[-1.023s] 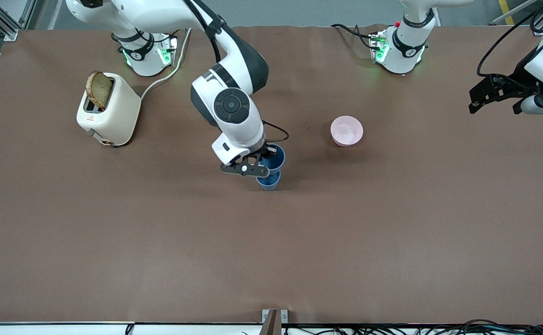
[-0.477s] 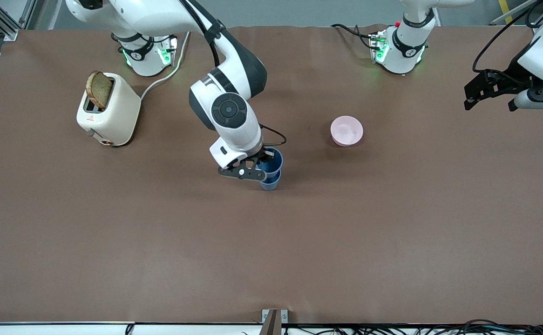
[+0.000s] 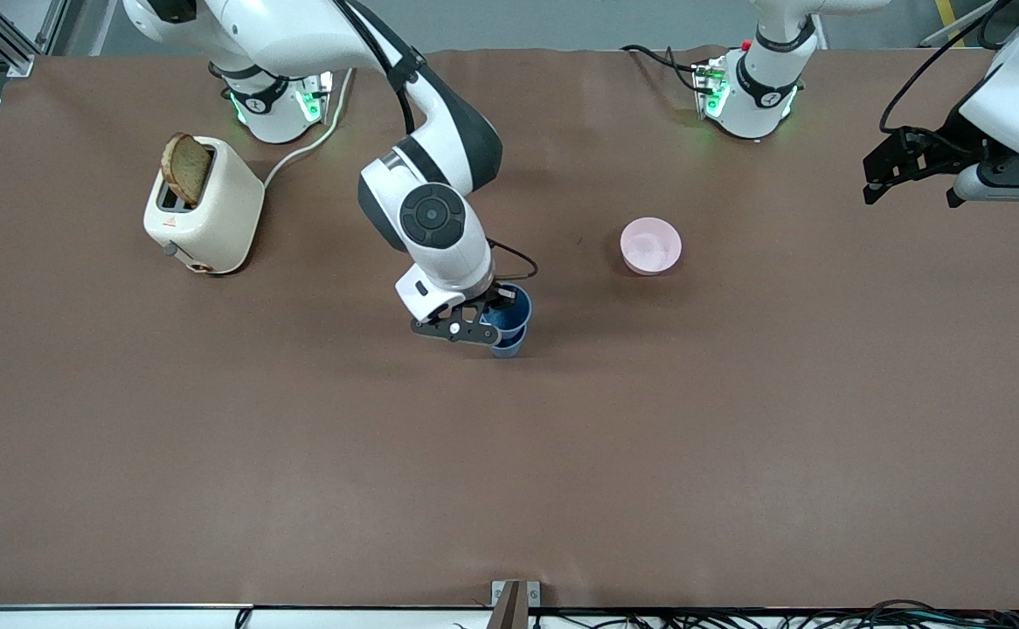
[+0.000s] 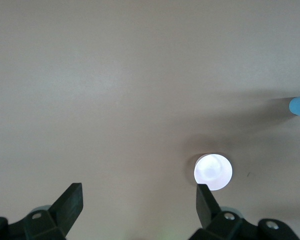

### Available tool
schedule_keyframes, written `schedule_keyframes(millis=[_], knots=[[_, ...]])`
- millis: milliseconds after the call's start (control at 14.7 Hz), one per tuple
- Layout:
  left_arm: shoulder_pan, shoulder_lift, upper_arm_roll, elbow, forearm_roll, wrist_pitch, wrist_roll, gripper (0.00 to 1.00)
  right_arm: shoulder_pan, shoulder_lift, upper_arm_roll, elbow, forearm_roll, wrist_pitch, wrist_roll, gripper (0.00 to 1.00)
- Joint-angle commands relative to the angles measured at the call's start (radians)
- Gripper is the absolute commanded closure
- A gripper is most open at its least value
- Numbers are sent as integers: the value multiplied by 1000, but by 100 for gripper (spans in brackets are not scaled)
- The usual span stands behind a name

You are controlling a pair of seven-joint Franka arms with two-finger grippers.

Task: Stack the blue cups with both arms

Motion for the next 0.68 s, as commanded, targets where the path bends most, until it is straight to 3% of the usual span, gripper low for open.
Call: schedule_keyframes(millis=[0,273,614], knots=[[6,-22,-4,-15,-11,2,-9,0,-5,-1,5,-10,-1,4,11,35],[8,-29,-1,-15,-11,2,-9,0,-34,-41,-10,-10,-11,-8,6,0],[8,-35,0,-13,-13,2,-9,0,-135,-225,-153,-13,-67,-169,-64,0]])
